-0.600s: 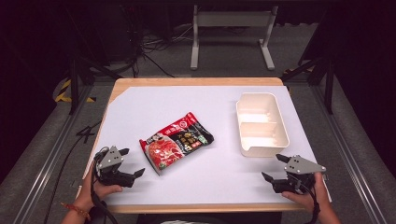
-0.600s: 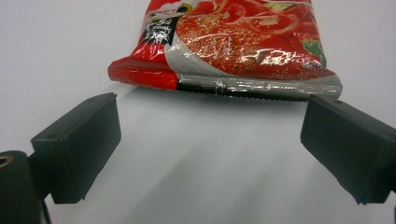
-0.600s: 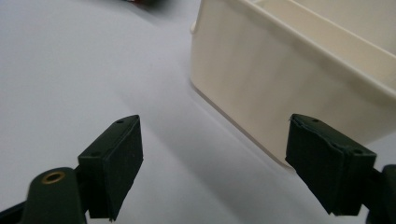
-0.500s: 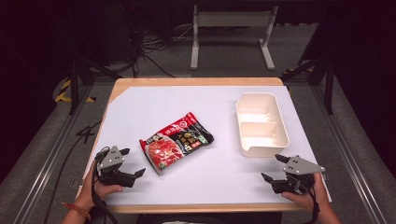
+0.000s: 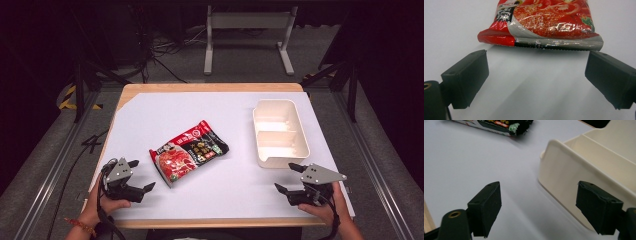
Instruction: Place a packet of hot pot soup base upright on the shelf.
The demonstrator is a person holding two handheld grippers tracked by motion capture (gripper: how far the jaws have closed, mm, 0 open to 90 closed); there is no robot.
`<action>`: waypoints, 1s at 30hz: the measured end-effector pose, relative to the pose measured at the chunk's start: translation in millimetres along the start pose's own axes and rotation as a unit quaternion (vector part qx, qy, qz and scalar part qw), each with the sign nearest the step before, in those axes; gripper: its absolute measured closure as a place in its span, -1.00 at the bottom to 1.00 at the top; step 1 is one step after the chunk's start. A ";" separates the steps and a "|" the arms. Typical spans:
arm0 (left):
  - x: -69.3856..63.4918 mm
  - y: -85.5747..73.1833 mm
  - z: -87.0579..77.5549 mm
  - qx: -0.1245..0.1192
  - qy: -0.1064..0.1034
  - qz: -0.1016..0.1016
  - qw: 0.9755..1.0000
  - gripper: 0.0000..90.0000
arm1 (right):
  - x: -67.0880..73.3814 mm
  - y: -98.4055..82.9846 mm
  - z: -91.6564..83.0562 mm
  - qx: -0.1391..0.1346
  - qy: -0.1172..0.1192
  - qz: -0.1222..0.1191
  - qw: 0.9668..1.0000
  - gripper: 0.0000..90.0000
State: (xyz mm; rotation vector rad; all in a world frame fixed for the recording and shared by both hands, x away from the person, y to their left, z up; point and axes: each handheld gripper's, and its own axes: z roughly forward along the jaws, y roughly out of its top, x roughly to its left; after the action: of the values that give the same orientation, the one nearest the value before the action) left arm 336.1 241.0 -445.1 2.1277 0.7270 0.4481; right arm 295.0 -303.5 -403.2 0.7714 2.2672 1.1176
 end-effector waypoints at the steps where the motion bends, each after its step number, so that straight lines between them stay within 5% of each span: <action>1: -0.4 0.1 0.0 -0.001 0.000 -0.001 1.000 -0.86 | 1.6 2.8 0.9 0.002 0.003 -0.001 1.000 -0.52; 16: -1.3 0.0 0.6 0.001 -0.003 0.002 1.000 -0.86 | 22.7 52.5 21.7 0.010 0.041 -0.045 0.998 -0.49; 30: -2.1 0.2 0.5 -0.001 -0.004 0.002 1.000 -0.86 | 22.4 92.2 56.3 0.032 0.057 -0.052 0.997 -0.51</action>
State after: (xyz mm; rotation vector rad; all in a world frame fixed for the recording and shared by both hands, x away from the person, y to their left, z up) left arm 334.9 239.3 -445.3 2.1282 0.7163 0.4424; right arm 339.8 -211.4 -362.1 0.6198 2.4184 1.0692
